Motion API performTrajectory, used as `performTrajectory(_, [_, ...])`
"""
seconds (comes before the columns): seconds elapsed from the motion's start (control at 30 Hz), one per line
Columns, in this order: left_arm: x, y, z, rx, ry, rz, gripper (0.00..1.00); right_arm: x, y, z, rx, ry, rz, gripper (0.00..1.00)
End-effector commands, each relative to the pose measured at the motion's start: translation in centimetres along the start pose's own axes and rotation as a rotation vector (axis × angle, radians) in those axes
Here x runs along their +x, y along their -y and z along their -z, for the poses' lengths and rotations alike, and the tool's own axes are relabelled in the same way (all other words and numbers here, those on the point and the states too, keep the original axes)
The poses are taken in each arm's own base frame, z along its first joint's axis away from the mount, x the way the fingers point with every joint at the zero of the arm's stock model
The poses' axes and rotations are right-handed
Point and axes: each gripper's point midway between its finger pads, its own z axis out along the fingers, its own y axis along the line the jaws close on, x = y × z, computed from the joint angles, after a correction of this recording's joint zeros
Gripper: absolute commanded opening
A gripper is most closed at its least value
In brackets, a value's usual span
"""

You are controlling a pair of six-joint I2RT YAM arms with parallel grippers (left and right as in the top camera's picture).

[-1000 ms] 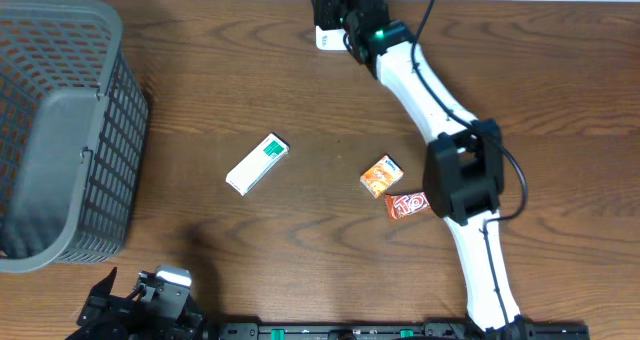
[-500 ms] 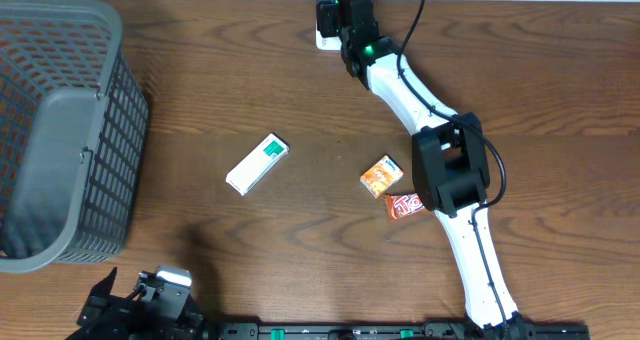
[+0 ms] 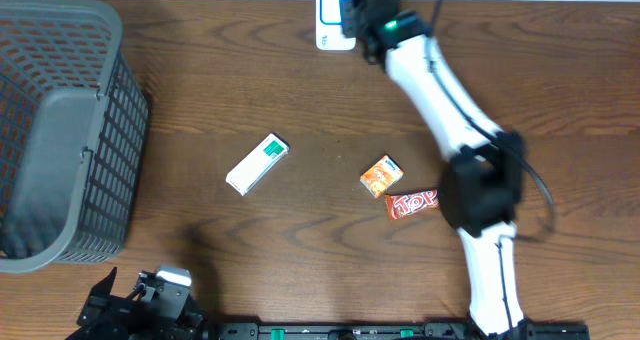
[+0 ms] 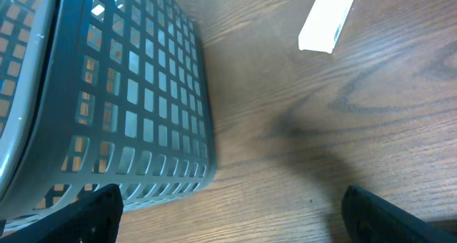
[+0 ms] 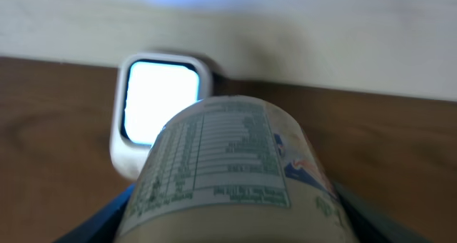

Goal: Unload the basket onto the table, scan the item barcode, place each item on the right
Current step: 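Swing the held jar over to the right edge of the table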

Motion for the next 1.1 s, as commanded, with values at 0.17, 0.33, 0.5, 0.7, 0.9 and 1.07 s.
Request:
performTrajectory(0.17, [0.0,-0.1,0.1,-0.004,0.003,-0.004,0.98,1.6,13.8,13.6,0.191,-0.188,-0.199,0.54])
performTrajectory(0.33, [0.0,-0.1,0.1,-0.004,0.003,-0.004,0.98,7.3,22.2,15.3,0.351,-0.418,-0.276,0.50])
performTrajectory(0.5, [0.0,-0.1,0.1,-0.004,0.003,-0.004,0.98,11.2,30.4,15.8,0.480,-0.516,-0.434,0.50])
performTrajectory(0.7, [0.0,-0.1,0.1,-0.004,0.003,-0.004,0.98,17.2,37.3,15.6,0.510,-0.599,-0.687,0.50])
performTrajectory(0.9, [0.0,-0.1,0.1,-0.004,0.003,-0.004,0.98,23.8,41.3,14.5,0.503,-0.649,-0.872,0.54])
performTrajectory(1.07, [0.0,-0.1,0.1,-0.004,0.003,-0.004,0.98,29.5,43.2,13.7,0.533,-0.680,-0.988,0.54])
